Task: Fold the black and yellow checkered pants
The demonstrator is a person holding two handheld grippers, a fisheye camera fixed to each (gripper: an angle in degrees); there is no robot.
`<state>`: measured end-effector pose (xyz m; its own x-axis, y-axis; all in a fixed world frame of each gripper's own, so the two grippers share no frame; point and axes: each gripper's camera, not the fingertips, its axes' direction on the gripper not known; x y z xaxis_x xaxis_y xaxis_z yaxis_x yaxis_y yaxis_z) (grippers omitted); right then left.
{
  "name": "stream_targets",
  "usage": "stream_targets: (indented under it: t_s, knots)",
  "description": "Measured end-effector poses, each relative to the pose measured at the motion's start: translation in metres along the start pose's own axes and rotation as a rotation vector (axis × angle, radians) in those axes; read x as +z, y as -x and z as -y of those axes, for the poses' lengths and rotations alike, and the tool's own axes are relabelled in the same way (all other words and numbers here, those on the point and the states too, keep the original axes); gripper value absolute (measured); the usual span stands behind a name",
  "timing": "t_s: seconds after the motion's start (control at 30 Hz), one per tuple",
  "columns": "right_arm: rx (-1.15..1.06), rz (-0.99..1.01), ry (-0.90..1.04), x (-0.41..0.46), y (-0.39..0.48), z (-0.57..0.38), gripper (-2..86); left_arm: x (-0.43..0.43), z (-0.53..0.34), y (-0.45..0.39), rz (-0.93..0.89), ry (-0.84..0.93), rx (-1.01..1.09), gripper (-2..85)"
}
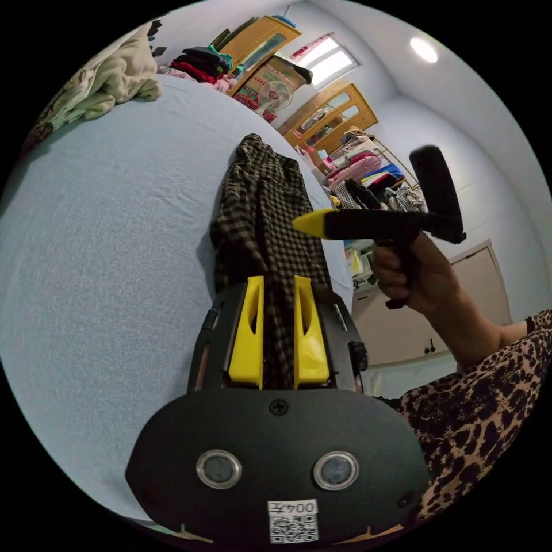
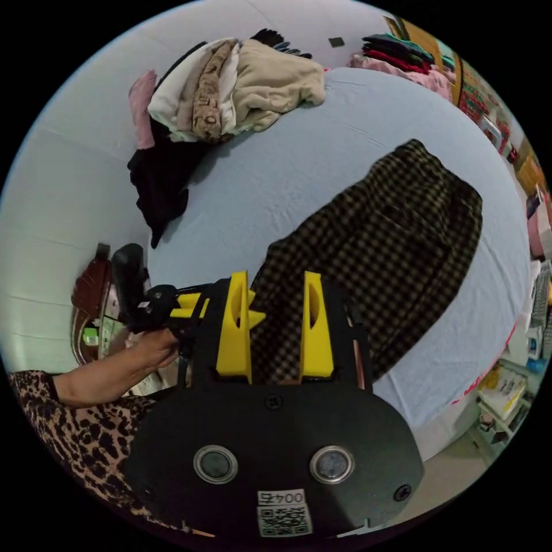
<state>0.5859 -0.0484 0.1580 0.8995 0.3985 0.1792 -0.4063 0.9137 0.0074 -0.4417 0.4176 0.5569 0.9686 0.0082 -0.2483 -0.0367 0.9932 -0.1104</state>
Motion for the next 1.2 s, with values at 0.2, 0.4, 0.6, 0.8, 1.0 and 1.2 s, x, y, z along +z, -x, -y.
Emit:
stream_targets:
  t_s: [0.2, 0.4, 0.6, 0.8, 1.0, 1.2]
  knots:
    - [-0.045, -0.044, 0.181, 0.048, 0.027, 0.012, 5.9, -0.002, -0.012, -0.009, 0.007, 0.02, 0.024, 8.1]
    - [0.003, 0.004, 0.075, 0.032, 0.028, -0.007, 2.2, -0.036, -0.021, -0.012, 0.063, -0.023, 0.063, 7.5]
    - [0.046, 0.079, 0.031, 0.028, 0.03, -0.026, 1.7, -0.037, 0.001, -0.009, 0.222, 0.019, 0.127, 7.6]
    - [0.056, 0.11, 0.028, 0.032, 0.038, -0.04, 1.8, -0.016, 0.019, -0.031, 0.252, 0.05, 0.202, 8.5]
    - [0.006, 0.056, -0.023, 0.032, 0.062, -0.058, 3.0, -0.001, 0.023, -0.033, 0.282, 0.074, 0.189, 6.9]
    - [-0.028, -0.146, -0.077, 0.025, 0.081, -0.112, 5.1, -0.003, 0.027, -0.026, 0.263, 0.068, 0.159, 3.3]
